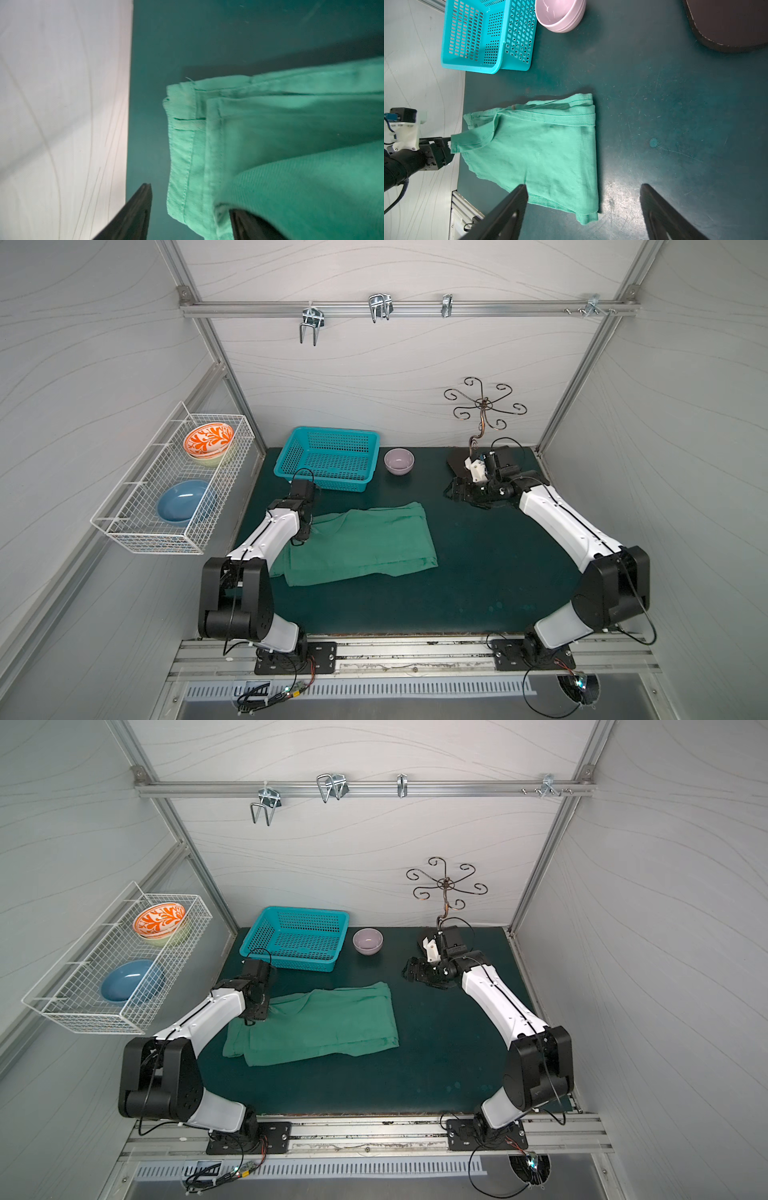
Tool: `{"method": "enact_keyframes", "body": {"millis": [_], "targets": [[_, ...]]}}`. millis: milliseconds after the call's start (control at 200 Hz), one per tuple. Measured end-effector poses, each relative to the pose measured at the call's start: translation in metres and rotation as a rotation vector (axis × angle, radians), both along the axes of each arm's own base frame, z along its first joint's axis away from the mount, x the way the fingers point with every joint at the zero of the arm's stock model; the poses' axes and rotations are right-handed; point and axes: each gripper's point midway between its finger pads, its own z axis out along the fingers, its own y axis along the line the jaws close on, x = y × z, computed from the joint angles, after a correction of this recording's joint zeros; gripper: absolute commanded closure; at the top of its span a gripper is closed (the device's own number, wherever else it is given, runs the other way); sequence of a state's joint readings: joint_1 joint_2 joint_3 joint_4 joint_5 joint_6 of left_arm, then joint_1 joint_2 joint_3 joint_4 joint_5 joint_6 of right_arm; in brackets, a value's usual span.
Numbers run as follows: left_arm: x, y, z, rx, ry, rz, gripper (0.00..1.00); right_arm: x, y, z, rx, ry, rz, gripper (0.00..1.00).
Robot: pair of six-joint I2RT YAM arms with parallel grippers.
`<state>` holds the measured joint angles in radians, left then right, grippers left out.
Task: Roll up the long pants
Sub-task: Fold the long pant at the center of the board.
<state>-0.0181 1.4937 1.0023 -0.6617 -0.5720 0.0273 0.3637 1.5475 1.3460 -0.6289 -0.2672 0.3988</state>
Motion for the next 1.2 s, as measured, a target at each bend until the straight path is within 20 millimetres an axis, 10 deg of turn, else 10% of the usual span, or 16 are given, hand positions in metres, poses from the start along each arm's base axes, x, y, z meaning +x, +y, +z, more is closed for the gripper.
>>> {"method": "enact_keyframes", "body": {"millis": [340, 680, 920, 1200], "targets": [[0.012, -0.002, -0.012, -0.056, 0.000, 0.030, 0.35, 0.000, -0.001, 0.000, -0.001, -0.002, 0.001, 0.12], [0.004, -0.011, -0.025, -0.220, 0.000, 0.090, 1.00, -0.003, -0.002, -0.007, -0.006, 0.014, 0.000, 0.13], [0.002, -0.008, -0.028, -0.283, -0.016, 0.138, 1.00, -0.003, -0.002, -0.007, -0.005, 0.013, 0.001, 0.12], [-0.007, -0.050, -0.006, -0.338, -0.046, 0.035, 0.60, -0.002, -0.002, -0.007, -0.003, 0.010, 0.000, 0.12]]}}
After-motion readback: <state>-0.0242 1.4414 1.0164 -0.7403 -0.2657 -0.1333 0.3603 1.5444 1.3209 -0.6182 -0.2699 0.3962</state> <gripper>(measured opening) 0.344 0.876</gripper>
